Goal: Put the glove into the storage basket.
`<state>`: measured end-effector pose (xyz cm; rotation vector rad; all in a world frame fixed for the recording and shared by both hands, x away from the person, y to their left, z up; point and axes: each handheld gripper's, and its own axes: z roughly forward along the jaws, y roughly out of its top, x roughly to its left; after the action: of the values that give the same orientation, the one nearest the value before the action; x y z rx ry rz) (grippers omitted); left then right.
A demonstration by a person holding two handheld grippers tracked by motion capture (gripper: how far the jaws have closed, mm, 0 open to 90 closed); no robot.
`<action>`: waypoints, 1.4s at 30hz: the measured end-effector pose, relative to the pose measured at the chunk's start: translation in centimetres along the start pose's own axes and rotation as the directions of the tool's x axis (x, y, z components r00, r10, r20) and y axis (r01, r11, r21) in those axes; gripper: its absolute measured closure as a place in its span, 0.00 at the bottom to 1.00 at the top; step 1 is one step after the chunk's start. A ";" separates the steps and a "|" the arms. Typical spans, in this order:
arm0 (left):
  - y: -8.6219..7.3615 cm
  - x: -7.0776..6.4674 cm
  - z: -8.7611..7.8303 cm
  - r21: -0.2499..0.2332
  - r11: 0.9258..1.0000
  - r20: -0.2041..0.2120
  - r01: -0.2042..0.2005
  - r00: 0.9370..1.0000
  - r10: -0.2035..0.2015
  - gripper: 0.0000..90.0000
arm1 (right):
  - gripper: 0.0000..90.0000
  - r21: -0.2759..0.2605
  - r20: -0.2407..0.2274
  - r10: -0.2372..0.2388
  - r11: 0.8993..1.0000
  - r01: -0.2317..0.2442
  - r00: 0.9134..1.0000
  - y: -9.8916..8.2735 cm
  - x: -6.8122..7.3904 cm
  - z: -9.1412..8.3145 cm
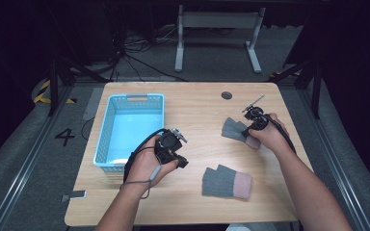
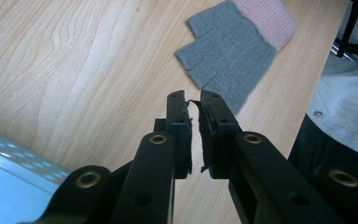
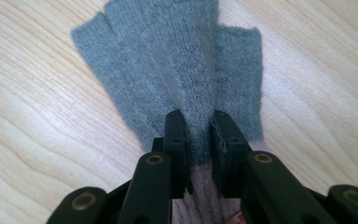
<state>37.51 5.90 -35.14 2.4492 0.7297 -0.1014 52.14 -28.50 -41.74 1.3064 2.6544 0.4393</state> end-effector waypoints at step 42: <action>0.7 -0.5 -0.2 -0.002 1.000 0.011 -0.029 1.000 0.029 0.92 | 0.86 -0.234 -0.145 -0.113 0.969 0.077 0.983 -9.0 12.7 -10.9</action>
<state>37.38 5.30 -34.49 2.4543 0.6893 -0.1032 34.88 -25.75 -34.43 1.1140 2.6777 0.8367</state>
